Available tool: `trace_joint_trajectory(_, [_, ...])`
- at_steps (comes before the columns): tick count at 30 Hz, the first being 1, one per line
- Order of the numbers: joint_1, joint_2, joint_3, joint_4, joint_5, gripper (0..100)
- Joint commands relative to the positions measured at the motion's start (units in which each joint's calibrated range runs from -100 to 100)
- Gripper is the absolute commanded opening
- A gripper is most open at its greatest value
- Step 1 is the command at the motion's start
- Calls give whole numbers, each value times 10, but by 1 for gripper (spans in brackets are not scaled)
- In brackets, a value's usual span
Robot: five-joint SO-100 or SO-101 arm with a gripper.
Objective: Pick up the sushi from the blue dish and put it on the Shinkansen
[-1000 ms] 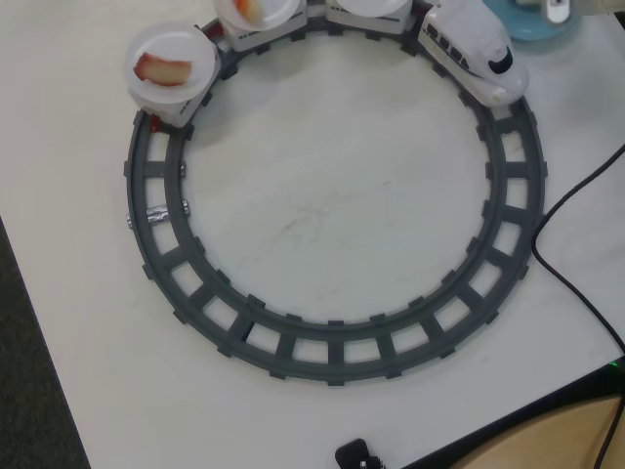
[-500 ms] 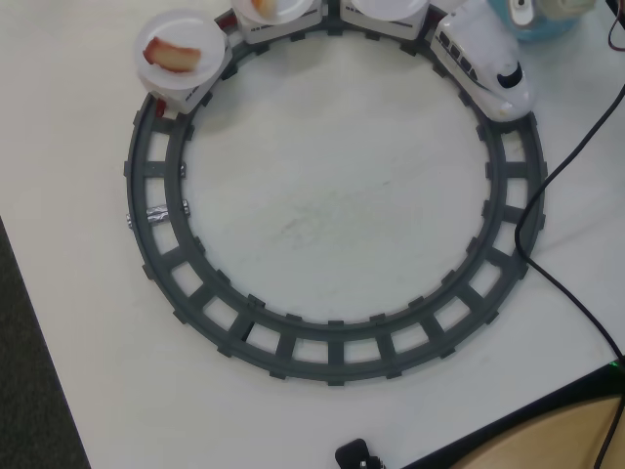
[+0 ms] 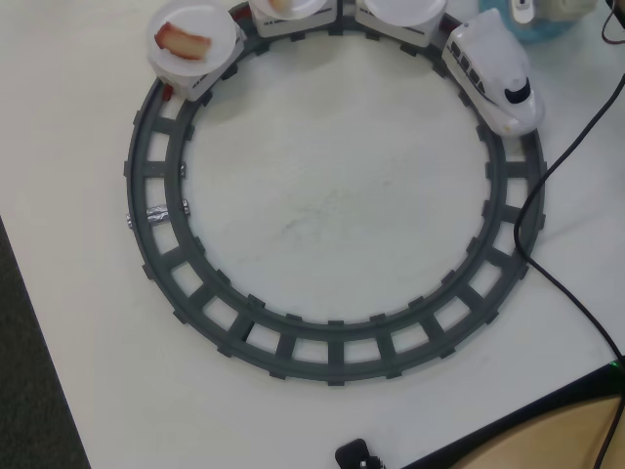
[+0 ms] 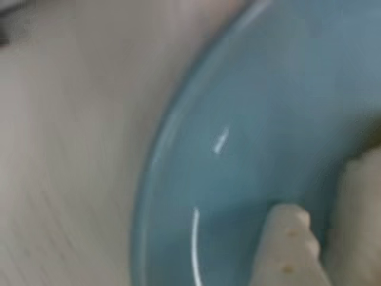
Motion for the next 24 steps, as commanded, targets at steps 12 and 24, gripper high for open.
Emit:
trace_joint_trajectory(12, [23, -60, -35, -6, 0, 2])
trace_joint_trajectory(24, [20, -411, 269, -7, 5, 2])
